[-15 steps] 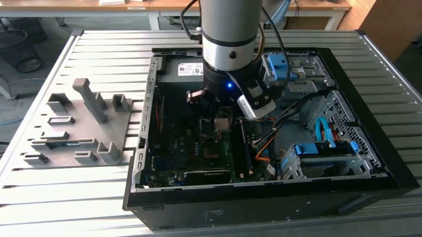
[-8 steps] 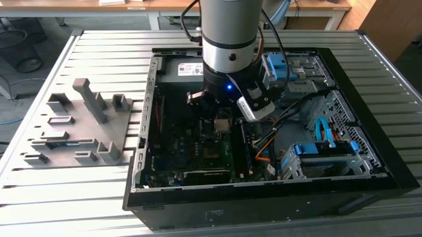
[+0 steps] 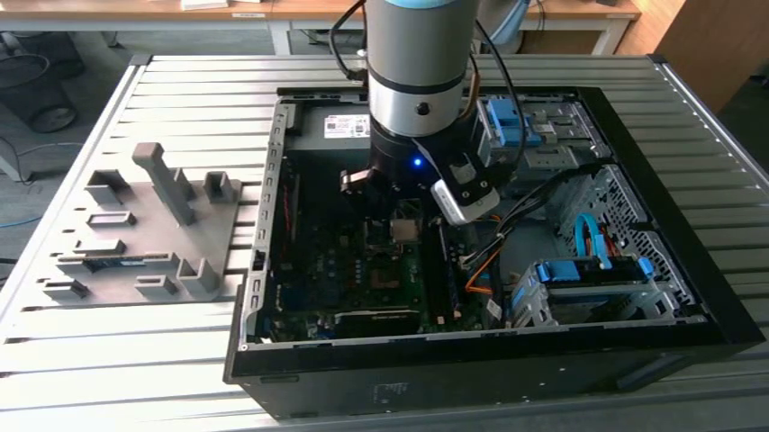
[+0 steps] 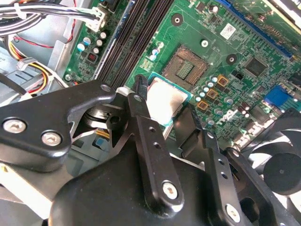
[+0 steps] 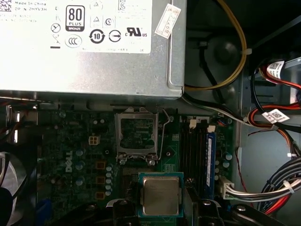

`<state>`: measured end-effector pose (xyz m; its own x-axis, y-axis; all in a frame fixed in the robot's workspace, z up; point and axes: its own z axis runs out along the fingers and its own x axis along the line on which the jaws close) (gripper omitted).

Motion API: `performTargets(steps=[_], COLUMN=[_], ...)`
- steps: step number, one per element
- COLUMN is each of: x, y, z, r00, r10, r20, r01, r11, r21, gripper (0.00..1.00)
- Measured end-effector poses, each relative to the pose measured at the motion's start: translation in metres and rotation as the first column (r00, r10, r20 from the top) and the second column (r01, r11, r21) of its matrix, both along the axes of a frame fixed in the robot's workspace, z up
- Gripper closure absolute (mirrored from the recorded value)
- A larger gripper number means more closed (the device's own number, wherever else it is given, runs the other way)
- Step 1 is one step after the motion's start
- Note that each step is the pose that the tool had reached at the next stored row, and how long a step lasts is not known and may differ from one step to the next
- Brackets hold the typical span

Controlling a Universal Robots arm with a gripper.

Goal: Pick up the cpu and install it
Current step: 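Place the cpu into insertion slot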

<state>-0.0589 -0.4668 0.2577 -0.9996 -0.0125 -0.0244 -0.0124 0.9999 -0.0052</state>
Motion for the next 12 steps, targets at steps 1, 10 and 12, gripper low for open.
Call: performTargets(steps=[1, 10, 12], x=[0.0, 0.0, 0.0], y=[0.0, 0.0, 0.0], z=[-0.0005, -0.0051, -0.0061], r00=[1.0, 1.0, 1.0], r10=[0.0, 0.0, 0.0], r20=[0.0, 0.0, 0.0], r01=[0.0, 0.0, 0.0], r11=[1.0, 1.0, 1.0], r21=[0.0, 0.0, 0.0], gripper=[0.53, 0.53, 0.53])
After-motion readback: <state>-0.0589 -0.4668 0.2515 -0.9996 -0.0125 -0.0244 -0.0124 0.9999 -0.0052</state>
